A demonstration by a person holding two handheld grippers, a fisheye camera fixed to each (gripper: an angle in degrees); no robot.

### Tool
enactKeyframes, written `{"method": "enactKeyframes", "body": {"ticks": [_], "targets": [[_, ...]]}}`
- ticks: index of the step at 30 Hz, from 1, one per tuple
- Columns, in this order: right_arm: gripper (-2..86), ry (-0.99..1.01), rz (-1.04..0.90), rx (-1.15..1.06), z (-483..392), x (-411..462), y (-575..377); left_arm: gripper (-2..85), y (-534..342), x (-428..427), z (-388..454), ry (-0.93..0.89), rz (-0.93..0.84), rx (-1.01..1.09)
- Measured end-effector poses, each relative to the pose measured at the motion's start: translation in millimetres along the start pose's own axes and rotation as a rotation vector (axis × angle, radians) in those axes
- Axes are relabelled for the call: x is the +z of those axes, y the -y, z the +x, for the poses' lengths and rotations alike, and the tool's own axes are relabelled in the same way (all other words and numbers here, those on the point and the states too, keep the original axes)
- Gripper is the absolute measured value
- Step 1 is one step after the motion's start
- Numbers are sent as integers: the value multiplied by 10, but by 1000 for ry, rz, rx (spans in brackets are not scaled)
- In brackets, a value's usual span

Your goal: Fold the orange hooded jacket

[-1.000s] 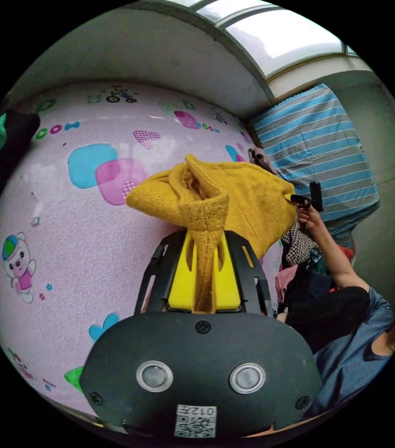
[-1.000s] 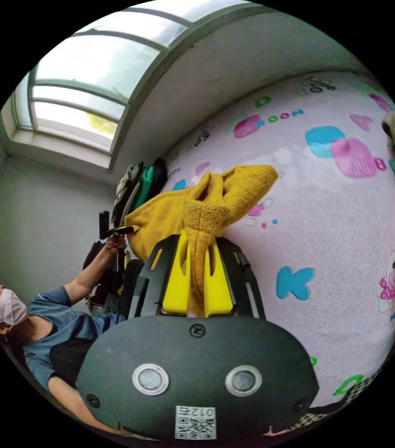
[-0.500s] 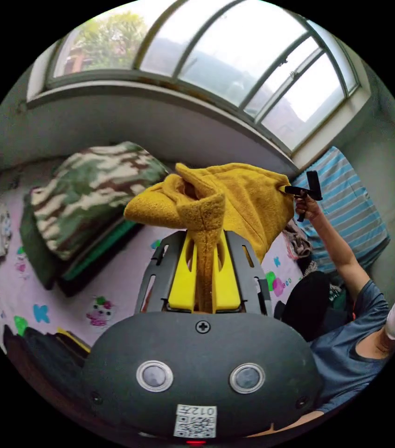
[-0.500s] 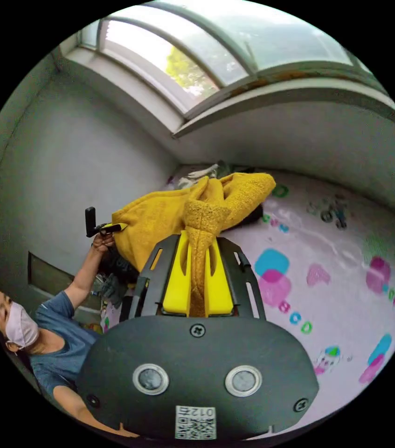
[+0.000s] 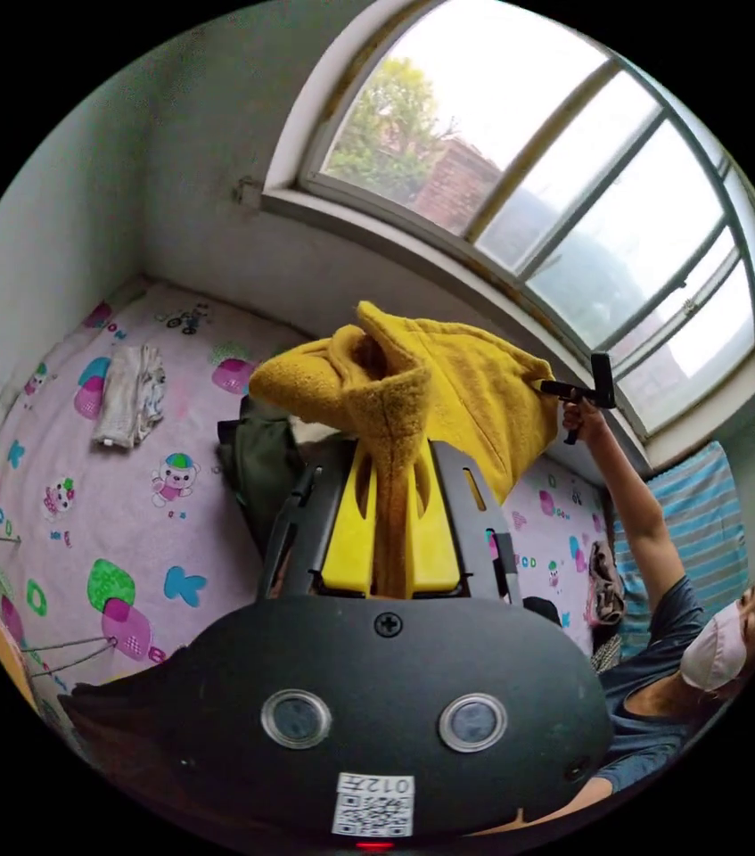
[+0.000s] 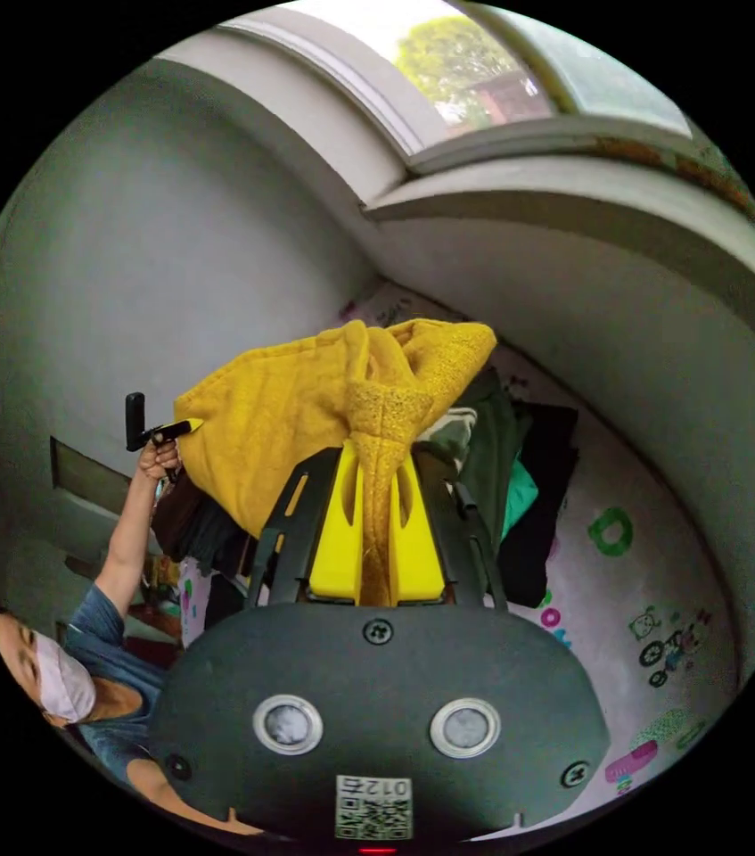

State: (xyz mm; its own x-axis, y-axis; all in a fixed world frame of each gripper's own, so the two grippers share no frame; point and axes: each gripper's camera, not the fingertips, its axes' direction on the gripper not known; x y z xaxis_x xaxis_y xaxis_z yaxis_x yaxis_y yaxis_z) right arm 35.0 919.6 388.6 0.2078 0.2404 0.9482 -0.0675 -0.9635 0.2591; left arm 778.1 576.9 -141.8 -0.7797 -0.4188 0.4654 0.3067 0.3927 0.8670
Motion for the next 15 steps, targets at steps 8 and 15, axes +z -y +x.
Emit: {"method": "enactKeyframes", "body": {"ticks": [8, 15], "targets": [[34, 209, -94, 259, 1413, 972, 126, 48, -144, 779, -1111, -51, -145, -258], [37, 301, -40, 249, 1736, 1056, 95, 55, 186, 914, -1197, 27, -240, -219]]}}
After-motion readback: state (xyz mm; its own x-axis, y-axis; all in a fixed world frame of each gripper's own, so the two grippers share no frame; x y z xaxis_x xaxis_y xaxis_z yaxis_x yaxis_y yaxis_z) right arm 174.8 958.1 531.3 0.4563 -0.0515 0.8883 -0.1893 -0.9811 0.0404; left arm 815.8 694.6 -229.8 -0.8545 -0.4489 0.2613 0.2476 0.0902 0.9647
